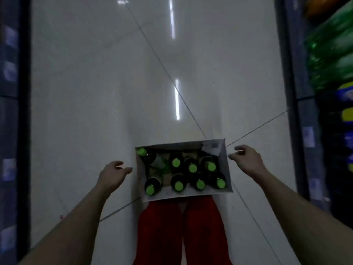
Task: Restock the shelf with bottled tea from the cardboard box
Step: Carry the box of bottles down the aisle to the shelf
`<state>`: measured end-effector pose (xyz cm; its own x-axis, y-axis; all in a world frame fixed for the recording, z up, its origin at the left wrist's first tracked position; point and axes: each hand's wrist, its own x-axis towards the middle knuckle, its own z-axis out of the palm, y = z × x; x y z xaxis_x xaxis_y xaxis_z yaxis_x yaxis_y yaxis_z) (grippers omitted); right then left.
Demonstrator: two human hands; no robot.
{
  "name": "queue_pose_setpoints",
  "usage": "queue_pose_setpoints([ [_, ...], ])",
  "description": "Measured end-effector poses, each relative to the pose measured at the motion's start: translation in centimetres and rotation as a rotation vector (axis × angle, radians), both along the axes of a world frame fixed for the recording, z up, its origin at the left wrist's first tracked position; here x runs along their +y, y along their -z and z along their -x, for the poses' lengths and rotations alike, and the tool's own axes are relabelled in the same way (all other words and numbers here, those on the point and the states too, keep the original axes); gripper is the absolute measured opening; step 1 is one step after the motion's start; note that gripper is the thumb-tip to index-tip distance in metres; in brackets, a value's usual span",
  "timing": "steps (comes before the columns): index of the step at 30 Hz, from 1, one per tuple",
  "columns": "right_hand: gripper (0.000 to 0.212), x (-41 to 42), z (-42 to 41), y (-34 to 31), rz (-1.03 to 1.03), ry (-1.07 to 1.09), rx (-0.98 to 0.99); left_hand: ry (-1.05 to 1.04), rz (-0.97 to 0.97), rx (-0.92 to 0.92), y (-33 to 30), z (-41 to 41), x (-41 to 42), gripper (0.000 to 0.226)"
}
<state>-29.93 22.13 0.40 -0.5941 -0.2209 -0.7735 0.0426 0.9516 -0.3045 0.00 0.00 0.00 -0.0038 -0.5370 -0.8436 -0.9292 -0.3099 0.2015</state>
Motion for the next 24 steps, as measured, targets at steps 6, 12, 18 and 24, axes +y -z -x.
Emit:
queue_pose_setpoints([
  [6, 0.045, 3.0, -2.6, 13.7, 0.006, 0.064, -0.042, -0.21, -0.151, 0.09, 12.9, -1.0, 3.8, 0.044],
  [12, 0.035, 3.8, -2.4, 16.5, -0.026, -0.087, 0.065, -0.023, 0.106, -0.038, 15.9, -0.9, 4.9, 0.035],
  [18, 0.035, 4.5, -1.5, 15.4, -0.079, -0.256, 0.115, 0.253, 0.199, -0.057, 13.7, -0.8, 4.4, 0.039],
  [24, 0.037, 3.3, 0.5, 11.1, -0.098, -0.294, 0.046, 0.227, 0.123, -0.008, 9.5, -0.2, 3.0, 0.036],
])
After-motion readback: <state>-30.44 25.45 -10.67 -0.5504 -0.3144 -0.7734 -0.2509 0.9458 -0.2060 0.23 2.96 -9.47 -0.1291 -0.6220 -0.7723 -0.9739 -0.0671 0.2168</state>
